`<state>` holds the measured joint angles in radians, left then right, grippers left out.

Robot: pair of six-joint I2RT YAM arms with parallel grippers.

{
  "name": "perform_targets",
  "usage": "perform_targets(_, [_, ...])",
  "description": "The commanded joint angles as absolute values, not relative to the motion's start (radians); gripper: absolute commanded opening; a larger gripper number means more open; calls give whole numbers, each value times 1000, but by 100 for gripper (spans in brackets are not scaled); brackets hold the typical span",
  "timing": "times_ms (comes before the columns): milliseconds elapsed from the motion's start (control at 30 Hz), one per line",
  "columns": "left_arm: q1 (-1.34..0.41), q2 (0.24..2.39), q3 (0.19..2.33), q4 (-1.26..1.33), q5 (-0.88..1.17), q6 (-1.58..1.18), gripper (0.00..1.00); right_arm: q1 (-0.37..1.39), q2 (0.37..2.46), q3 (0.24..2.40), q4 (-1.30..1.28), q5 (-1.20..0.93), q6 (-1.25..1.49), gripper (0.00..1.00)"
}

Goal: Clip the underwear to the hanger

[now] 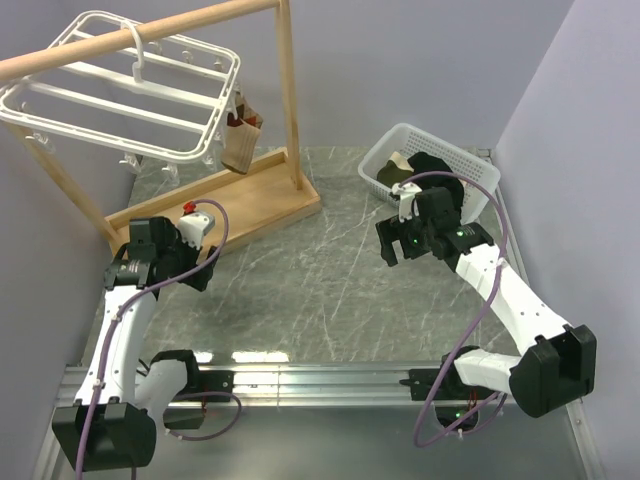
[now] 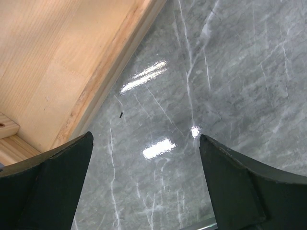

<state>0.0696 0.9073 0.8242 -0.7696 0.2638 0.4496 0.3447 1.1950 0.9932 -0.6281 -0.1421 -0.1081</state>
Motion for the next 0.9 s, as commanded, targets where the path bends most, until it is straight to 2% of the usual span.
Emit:
perform_targets(0, [60,914,847,-747,268,433,99,347,1187,1041,-591,-124,-95,100])
perform_targets(233, [19,951,859,-746,282,428,99,246,1288,1224,-554,-175,-74,100])
perform_targets(400, [-38,963,873,-738,275,405,99,105,1469,1412,-552,-201,-20,100])
perform_targets(533, [-60,972,893,-724,293,373,99,52,1629,1598,-535,-143,44,100])
perform_targets(867, [-101,977,923,-733,291,327,99,-43,1994,1862,-459,-60,193,96])
